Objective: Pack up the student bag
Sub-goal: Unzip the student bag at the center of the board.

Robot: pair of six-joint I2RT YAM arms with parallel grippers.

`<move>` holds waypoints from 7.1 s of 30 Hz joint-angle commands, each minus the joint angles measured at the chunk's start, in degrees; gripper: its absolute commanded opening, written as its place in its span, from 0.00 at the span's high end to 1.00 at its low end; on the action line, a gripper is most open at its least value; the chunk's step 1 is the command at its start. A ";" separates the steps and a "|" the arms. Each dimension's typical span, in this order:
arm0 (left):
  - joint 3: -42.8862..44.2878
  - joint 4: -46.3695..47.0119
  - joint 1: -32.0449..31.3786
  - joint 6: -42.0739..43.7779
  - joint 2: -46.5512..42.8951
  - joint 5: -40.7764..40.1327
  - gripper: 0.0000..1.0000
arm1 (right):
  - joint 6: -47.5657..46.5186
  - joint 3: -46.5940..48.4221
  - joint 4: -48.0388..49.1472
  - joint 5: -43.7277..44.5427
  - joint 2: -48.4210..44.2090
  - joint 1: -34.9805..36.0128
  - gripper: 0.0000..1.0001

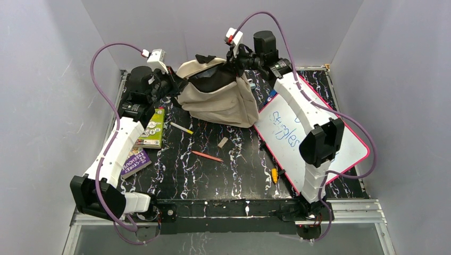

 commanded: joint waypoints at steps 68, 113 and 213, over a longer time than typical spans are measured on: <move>-20.50 14.92 18.87 -15.76 -1.71 22.31 1.00 | -37.93 -26.53 15.83 25.54 -23.94 28.55 0.17; -20.16 13.42 18.77 -17.36 -5.17 23.42 1.00 | 36.54 -7.99 2.20 54.39 3.39 35.38 0.22; -34.87 10.07 19.04 -20.32 -25.21 23.03 0.13 | 36.41 -11.14 14.48 -13.35 -15.88 -5.35 1.00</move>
